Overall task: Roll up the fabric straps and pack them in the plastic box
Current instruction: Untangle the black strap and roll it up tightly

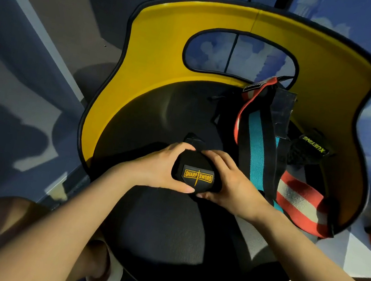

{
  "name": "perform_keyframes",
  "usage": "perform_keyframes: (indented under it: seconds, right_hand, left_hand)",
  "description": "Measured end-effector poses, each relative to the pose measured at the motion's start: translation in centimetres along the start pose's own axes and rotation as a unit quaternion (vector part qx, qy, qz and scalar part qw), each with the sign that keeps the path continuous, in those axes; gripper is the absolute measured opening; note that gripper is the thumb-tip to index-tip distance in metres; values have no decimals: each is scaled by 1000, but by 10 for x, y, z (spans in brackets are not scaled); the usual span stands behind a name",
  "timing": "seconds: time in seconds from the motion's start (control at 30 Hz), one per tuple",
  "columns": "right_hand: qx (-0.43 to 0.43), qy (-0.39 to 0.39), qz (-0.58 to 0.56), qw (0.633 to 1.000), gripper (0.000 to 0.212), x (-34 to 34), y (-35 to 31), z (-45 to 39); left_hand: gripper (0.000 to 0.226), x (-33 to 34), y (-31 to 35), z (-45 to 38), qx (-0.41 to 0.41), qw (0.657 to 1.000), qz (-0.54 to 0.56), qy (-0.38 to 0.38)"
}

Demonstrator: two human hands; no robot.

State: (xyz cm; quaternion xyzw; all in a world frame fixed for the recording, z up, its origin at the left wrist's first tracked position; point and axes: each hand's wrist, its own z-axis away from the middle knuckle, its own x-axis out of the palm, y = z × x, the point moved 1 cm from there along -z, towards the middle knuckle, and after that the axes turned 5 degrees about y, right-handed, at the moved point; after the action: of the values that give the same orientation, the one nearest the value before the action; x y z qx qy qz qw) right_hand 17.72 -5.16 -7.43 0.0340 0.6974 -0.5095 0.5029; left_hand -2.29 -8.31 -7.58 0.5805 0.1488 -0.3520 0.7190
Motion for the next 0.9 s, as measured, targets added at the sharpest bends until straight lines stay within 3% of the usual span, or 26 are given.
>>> perform_keyframes:
  seconds: [0.13, 0.37, 0.5, 0.7, 0.9]
  right_hand:
    - [9, -18, -29, 999, 93, -7, 4, -13]
    - [40, -59, -41, 997, 93, -15, 9, -29]
    - [64, -61, -59, 994, 94, -16, 9, -31]
    - [16, 1, -3, 1000, 87, -14, 6, -27]
    - [35, 18, 3, 999, 92, -10, 10, -37]
  left_hand:
    - [88, 3, -5, 0, -11, 999, 21, 39]
    - [91, 8, -2, 3, 47, 992, -37, 108]
    - [86, 1, -1, -6, 28, 997, -19, 70]
    - [81, -11, -3, -24, -21, 999, 29, 19]
    - [83, -9, -5, -31, -62, 995, 58, 44]
